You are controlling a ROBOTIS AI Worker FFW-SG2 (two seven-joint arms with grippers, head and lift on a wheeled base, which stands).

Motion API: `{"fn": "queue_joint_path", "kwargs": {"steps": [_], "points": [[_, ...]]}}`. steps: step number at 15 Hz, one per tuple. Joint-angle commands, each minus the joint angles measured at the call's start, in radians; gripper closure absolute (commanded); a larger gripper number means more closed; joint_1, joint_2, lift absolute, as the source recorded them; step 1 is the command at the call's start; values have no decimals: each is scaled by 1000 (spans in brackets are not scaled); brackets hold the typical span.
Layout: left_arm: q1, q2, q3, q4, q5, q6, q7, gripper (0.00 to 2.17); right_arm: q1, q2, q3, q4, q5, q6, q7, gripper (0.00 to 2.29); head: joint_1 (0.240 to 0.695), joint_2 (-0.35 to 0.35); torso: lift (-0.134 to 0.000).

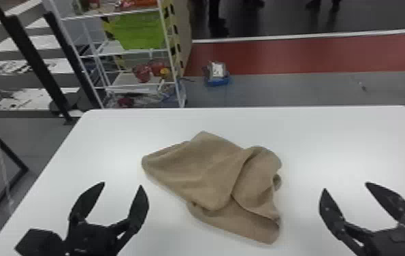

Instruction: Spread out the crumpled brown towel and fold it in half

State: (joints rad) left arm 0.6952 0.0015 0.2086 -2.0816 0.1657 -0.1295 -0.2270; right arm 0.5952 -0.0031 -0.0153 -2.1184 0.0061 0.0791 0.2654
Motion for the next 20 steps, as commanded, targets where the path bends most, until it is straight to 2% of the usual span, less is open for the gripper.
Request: {"fn": "queue_joint_path", "kwargs": {"steps": [1, 17, 20], "points": [[0, -4, 0, 0, 0, 0, 0, 90, 0, 4, 0, 0, 0, 0, 0, 174, 695, 164, -123], [-2, -4, -2, -9, -11, 28, 1, 90, -11, 4, 3, 5, 2, 21, 0, 174, 695, 164, -123], [-2, -4, -2, -8, -11, 28, 3, 90, -11, 4, 11, -6, 45, 21, 20, 174, 695, 165, -123]]}}
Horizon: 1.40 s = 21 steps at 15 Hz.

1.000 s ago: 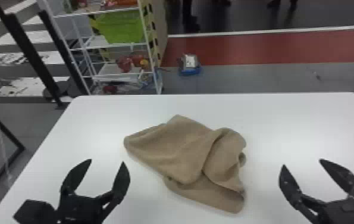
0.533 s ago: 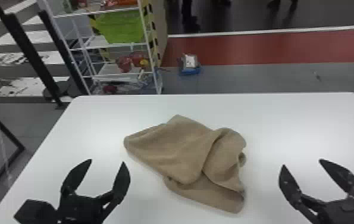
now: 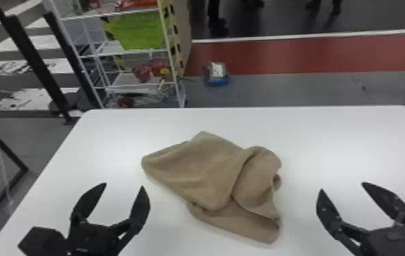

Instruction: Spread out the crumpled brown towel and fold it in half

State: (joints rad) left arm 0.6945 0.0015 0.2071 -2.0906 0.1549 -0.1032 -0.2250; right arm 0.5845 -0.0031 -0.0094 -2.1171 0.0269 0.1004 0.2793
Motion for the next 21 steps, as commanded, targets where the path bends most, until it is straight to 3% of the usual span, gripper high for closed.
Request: {"fn": "queue_joint_path", "kwargs": {"steps": [1, 5, 8, 11, 14, 16, 21], "points": [[-4, -4, -2, 3, 0, 1, 0, 90, -2, 4, 6, -12, 44, 0, 37, 174, 695, 168, -123], [-7, -4, -2, 7, 0, 11, 0, 90, -14, 4, 88, -81, 203, 83, 190, 174, 695, 214, -123], [-3, -4, -2, 12, 6, 11, -2, 90, -26, 4, 166, -139, 317, 243, 204, 174, 695, 282, -123], [3, -4, 0, 10, 6, 7, -4, 90, -32, 4, 201, -178, 361, 341, 248, 178, 695, 305, -123], [10, -4, 2, 9, 8, -2, -5, 90, -34, -55, 232, -222, 476, 381, 386, 181, 695, 340, -123], [11, -4, 5, 6, 8, -2, -7, 90, -43, -84, 233, -234, 513, 390, 465, 184, 695, 350, -123], [10, -4, 5, 10, 5, 1, -7, 90, -104, -110, 262, -216, 617, 503, 549, 225, 695, 350, -123]]}}
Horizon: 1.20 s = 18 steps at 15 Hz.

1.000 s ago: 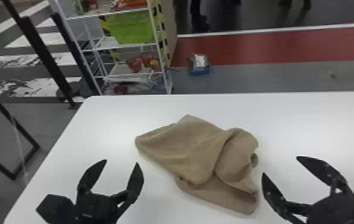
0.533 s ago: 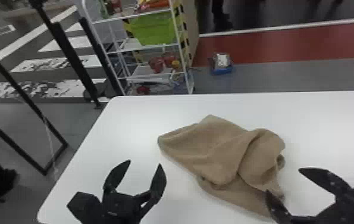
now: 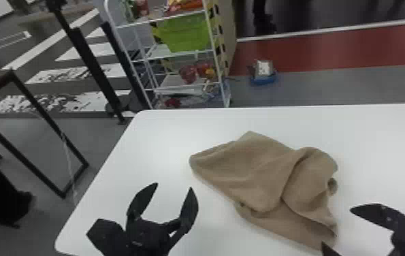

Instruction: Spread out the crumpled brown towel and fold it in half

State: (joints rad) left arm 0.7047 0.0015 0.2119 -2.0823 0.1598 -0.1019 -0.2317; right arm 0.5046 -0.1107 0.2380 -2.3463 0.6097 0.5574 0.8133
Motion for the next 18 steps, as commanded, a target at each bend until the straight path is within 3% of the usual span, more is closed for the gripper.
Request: {"fn": "queue_joint_path", "kwargs": {"steps": [1, 3, 8, 10, 16, 18], "points": [[-1, -4, 0, 2, 0, 0, 2, 90, -48, -3, 40, 28, 68, 80, 47, 242, 695, 349, -123], [-1, -4, 1, 2, 1, 0, 0, 90, -89, -4, 84, 65, 134, 123, 103, 252, 695, 350, -123], [-5, -4, 6, 11, 6, 0, 0, 90, -161, -1, 156, 153, 193, 178, 104, 286, 695, 350, -123], [-10, -4, 6, 14, 7, -3, 0, 90, -186, -1, 182, 186, 225, 194, 135, 286, 695, 350, -123], [-16, -4, 7, 24, 7, 0, 0, 90, -236, 5, 204, 231, 222, 261, 135, 427, 695, 350, -123], [-16, -4, 6, 25, 7, 0, 0, 90, -244, 5, 202, 234, 211, 261, 130, 599, 695, 350, -123]]}}
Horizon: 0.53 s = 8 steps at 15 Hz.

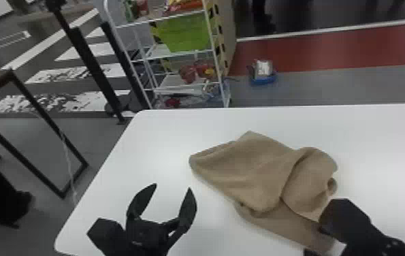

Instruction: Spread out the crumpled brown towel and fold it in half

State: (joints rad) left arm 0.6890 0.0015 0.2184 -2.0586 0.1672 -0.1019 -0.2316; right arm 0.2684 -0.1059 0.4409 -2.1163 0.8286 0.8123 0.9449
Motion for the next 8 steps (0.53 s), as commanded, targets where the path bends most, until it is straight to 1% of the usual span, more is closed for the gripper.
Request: {"fn": "queue_joint_path", "kwargs": {"steps": [1, 2, 3, 4, 5, 6, 8], "points": [[-2, -4, -1, 3, 0, 0, 0, 90, -12, 2, 1, 9, -8, 9, -3, 819, 695, 350, -123], [-2, -4, -1, 3, 0, 0, 0, 90, -14, 3, 1, 13, -9, 9, -6, 1028, 695, 350, -123], [-2, -4, -1, 3, 0, 0, 0, 90, -14, 3, -1, 12, -11, 6, -11, 1166, 695, 350, -123], [-3, -4, -1, 5, 0, 0, 0, 90, -14, 5, -2, 9, -20, 6, -18, 1352, 695, 350, -123], [-5, -4, -1, 5, 0, 0, 0, 90, -14, 6, -8, -7, -43, 6, -34, 1517, 695, 350, -123], [-5, -4, -1, 5, 0, 0, 0, 90, -11, 9, -19, -30, -85, 3, -57, 1639, 695, 350, -123], [-3, -4, -1, 5, 0, 0, -2, 90, -6, 17, -45, -77, -147, 3, -60, 1663, 695, 350, -123]]}}
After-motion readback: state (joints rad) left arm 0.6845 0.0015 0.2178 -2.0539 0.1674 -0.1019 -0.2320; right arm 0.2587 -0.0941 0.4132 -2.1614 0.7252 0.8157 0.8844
